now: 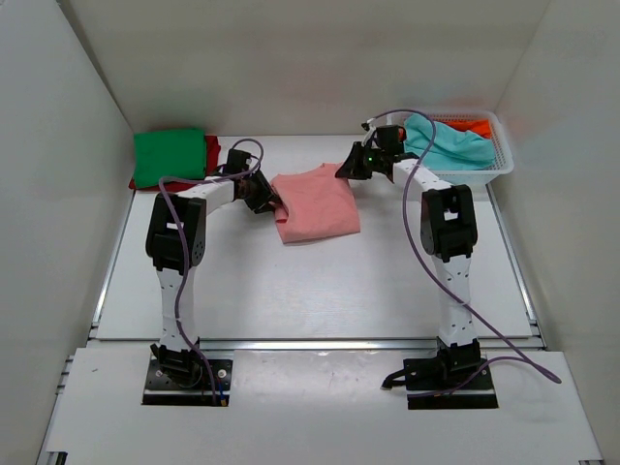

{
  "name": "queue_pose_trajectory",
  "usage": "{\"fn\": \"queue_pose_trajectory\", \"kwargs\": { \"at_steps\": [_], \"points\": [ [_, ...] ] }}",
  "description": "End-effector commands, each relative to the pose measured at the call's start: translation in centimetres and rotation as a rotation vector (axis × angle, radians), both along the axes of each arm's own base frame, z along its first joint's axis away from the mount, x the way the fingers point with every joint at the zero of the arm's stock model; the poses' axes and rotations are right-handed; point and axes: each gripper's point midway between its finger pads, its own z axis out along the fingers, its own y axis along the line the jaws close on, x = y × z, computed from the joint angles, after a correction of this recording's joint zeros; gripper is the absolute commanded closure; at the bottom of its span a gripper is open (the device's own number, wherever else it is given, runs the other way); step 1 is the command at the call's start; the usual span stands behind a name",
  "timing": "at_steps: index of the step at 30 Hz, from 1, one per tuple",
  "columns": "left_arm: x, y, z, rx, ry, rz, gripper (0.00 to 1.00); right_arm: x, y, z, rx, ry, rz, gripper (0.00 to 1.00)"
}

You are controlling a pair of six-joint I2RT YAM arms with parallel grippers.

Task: Fold and stack the t-shirts
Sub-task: Smooth out wrinkles on the folded tshirt

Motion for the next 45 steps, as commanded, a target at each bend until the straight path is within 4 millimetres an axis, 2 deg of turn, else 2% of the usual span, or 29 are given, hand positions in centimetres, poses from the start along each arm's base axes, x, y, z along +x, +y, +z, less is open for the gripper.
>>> {"fn": "queue_pose_trajectory", "kwargs": {
  "at_steps": [1, 4, 5, 6, 7, 8, 9, 11, 16, 22, 25, 26, 28, 29, 31, 33, 34, 35, 36, 37, 38, 39, 40, 41, 43, 45],
  "points": [
    [-3.6, 1.6, -3.5, 0.097, 0.144, -0.036, 0.53, 1.8, 1.4, 6.4, 0.056, -0.217, 0.046, 1.0],
    [-3.5, 1.2, -3.5, 0.102, 0.146, -0.051, 0.54, 3.2, 2.2, 6.7, 0.084, -0.234, 0.059, 1.0],
    [-3.3, 1.7, -3.6, 0.108, 0.144, -0.045, 0.54, 3.3, 2.8, 7.1, 0.093, -0.232, 0.077, 1.0],
    [-3.4, 1.3, -3.6, 0.107, 0.149, -0.053, 0.54, 3.5, 3.0, 5.6, 0.085, -0.194, 0.082, 1.0],
    [-3.3, 1.1, -3.4, 0.104, 0.146, -0.057, 0.54, 4.1, 3.5, 5.3, 0.081, -0.206, 0.095, 1.0],
    [-3.6, 1.1, -3.8, 0.108, 0.165, -0.06, 0.54, 4.0, 4.0, 6.0, 0.091, -0.202, 0.115, 1.0],
    [-3.4, 1.1, -3.5, 0.107, 0.158, -0.064, 0.54, 3.6, 4.7, 4.6, 0.092, -0.165, 0.131, 1.0],
    [-3.5, 1.0, -3.8, 0.11, 0.167, -0.07, 0.55, 3.7, 5.1, 4.0, 0.095, -0.139, 0.139, 1.0],
    [-3.5, 0.9, -3.6, 0.098, 0.173, -0.078, 0.54, 1.8, 6.0, -0.3, 0.076, -0.006, 0.152, 0.99],
    [-3.6, 1.0, -3.9, 0.096, 0.188, -0.09, 0.53, -1.0, 6.9, -3.4, -0.003, 0.118, 0.182, 0.97],
    [-3.9, 0.7, -3.7, 0.089, 0.191, -0.107, 0.52, -1.9, 5.8, -5.6, -0.137, 0.169, 0.134, 0.97],
    [-4.4, 0.6, -3.8, 0.09, 0.198, -0.117, 0.52, -2.3, 5.7, -5.1, -0.168, 0.164, 0.126, 0.97],
    [-4.7, 0.6, -3.3, 0.089, 0.186, -0.129, 0.52, -3.8, 5.3, -6.3, -0.244, 0.18, 0.129, 0.96],
    [-5.3, 0.7, -3.5, 0.092, 0.201, -0.132, 0.51, -3.8, 4.9, -5.4, -0.266, 0.161, 0.113, 0.96],
    [-6.2, 0.9, -2.8, 0.088, 0.198, -0.156, 0.51, -5.2, 4.7, -5.4, -0.297, 0.171, 0.12, 0.96],
    [-8.0, 1.1, -3.0, 0.092, 0.221, -0.174, 0.5, -8.2, 4.5, -5.5, -0.332, 0.211, 0.14, 0.97],
    [-8.2, 1.4, -2.4, 0.088, 0.208, -0.178, 0.5, -9.7, 4.0, -6.7, -0.35, 0.242, 0.142, 0.97],
    [-9.1, 1.6, -2.8, 0.095, 0.214, -0.185, 0.5, -10.2, 4.5, -5.2, -0.345, 0.207, 0.138, 0.97],
    [-10.2, 1.5, -2.5, 0.082, 0.222, -0.196, 0.5, -12.8, 4.1, -5.7, -0.367, 0.245, 0.146, 0.98],
    [-10.3, 1.6, -1.8, 0.075, 0.205, -0.195, 0.5, -15.0, 3.6, -7.0, -0.369, 0.28, 0.151, 0.98],
    [-10.9, 1.8, -1.2, 0.065, 0.193, -0.204, 0.5, -15.6, 4.5, -5.1, -0.346, 0.233, 0.153, 0.98],
    [-11.7, 2.0, -1.3, 0.056, 0.204, -0.198, 0.49, -18.0, 4.6, -4.8, -0.341, 0.253, 0.157, 0.98],
    [-11.6, 2.0, -0.4, 0.039, 0.182, -0.2, 0.48, -20.2, 4.2, -6.0, -0.339, 0.291, 0.17, 0.98],
    [-11.9, 2.2, 0.3, 0.04, 0.166, -0.199, 0.47, -20.8, 4.7, -4.4, -0.314, 0.257, 0.169, 0.98],
    [-12.0, 2.5, 1.7, 0.02, 0.133, -0.203, 0.43, -23.4, 4.5, -3.7, -0.302, 0.251, 0.176, 0.98],
    [-12.1, 2.7, 3.4, 0.002, 0.099, -0.185, 0.41, -24.6, 5.0, -3.2, -0.269, 0.245, 0.2, 0.98]
  ]
}}
